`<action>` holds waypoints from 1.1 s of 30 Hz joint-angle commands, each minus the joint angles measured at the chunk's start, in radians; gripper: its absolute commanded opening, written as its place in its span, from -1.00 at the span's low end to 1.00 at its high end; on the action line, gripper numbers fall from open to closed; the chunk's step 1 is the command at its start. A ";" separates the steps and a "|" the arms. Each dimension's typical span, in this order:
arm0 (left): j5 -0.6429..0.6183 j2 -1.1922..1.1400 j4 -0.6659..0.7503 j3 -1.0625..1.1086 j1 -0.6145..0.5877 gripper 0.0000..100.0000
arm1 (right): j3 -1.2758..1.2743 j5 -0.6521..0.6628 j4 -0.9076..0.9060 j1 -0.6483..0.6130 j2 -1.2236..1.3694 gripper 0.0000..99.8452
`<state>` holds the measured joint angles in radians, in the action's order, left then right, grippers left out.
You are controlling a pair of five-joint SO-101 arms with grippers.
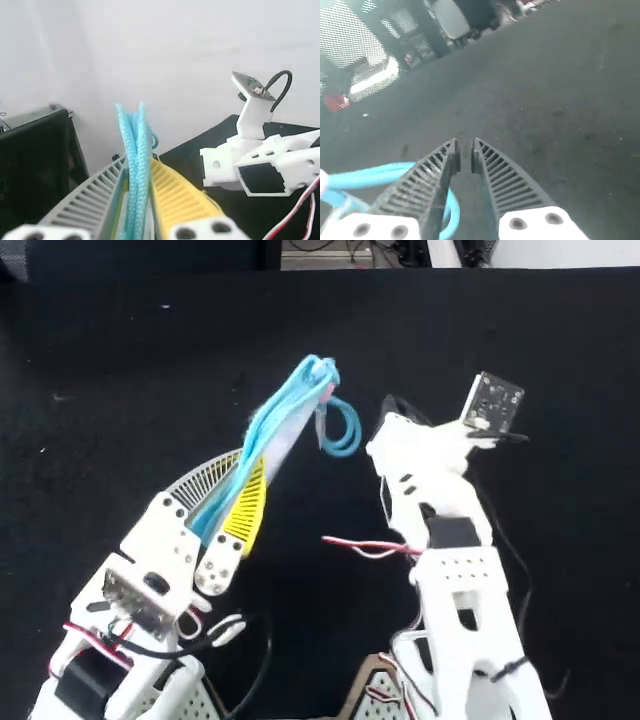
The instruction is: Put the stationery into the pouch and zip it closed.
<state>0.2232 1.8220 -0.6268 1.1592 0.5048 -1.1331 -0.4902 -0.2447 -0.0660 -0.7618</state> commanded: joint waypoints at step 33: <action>0.245 0.005 -0.681 0.119 -0.262 -0.94 | 0.348 0.127 -0.249 -0.242 0.173 -0.76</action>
<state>0.4150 1.8497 -1.1807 1.2344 0.2808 -0.8984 -0.3751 -0.4427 -0.2700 -0.5884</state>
